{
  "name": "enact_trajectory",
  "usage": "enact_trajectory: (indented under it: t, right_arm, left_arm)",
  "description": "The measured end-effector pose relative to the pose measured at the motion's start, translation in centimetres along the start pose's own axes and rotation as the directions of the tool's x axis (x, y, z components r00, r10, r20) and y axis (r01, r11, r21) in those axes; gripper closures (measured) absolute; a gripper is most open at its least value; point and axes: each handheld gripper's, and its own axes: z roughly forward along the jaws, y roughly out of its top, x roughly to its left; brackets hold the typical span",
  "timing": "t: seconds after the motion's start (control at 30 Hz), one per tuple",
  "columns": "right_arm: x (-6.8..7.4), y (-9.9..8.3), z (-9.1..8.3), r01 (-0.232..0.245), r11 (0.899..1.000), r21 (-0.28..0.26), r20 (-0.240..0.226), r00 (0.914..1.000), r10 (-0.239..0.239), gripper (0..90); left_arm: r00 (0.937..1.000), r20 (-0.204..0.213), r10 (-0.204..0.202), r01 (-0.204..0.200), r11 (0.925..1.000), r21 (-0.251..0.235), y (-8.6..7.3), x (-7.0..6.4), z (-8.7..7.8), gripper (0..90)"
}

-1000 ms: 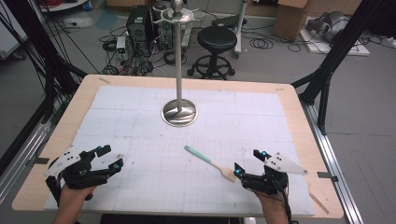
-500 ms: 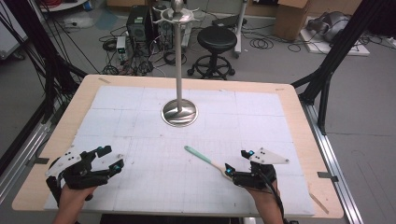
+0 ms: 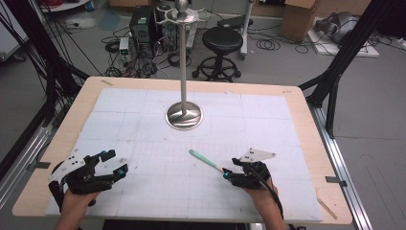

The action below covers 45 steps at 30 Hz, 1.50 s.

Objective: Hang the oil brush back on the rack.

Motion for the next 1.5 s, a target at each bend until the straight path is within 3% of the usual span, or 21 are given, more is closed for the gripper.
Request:
enact_trajectory:
  t: [0.17,0.47,0.6,0.63,0.7,0.97,1.27,1.5]
  right_arm:
    - [0.2,0.5,1.7,0.039,0.997,0.073,-0.026,0.9990,-0.038,55.4]
    - [0.1,0.7,2.7,0.061,0.992,0.108,-0.035,0.9977,-0.058,66.5]
    - [0.0,0.8,2.7,0.047,0.993,0.112,-0.037,0.9984,-0.043,69.9]
    - [0.0,0.8,2.7,0.050,0.992,0.115,-0.043,0.9980,-0.046,76.1]
    - [0.0,0.9,2.8,0.067,0.991,0.117,-0.062,0.9963,-0.060,80.1]
    - [-0.1,1.1,2.8,0.057,0.989,0.139,-0.072,0.9963,-0.047,82.5]
    - [0.0,1.1,2.6,0.026,0.991,0.131,-0.071,0.9973,-0.017,83.1]
    - [0.3,1.2,1.7,-0.012,0.998,0.063,-0.095,0.9953,0.018,83.1]
  left_arm:
    - [1.0000,0.001,-0.002,0.002,1.0000,0.003,0.0,0.0,0.0,21.3]
    - [1.0000,0.001,0.001,-0.001,0.9999,0.011,-0.1,-0.1,0.1,21.4]
    - [1.0000,-0.002,0.000,0.000,0.9999,0.012,-0.1,-0.1,0.2,21.4]
    - [1.0000,-0.002,0.000,0.000,0.9999,0.011,-0.1,-0.1,0.2,21.4]
    - [1.0000,0.001,-0.003,0.003,0.9999,0.011,-0.1,-0.2,0.2,21.5]
    - [1.0000,0.000,0.005,-0.005,0.9998,0.019,-0.1,-0.2,0.3,21.7]
    - [1.0000,0.001,0.003,-0.003,0.9998,0.020,-0.1,-0.1,0.2,21.8]
    - [1.0000,-0.002,-0.005,0.005,0.9998,0.020,-0.1,-0.1,0.3,22.3]
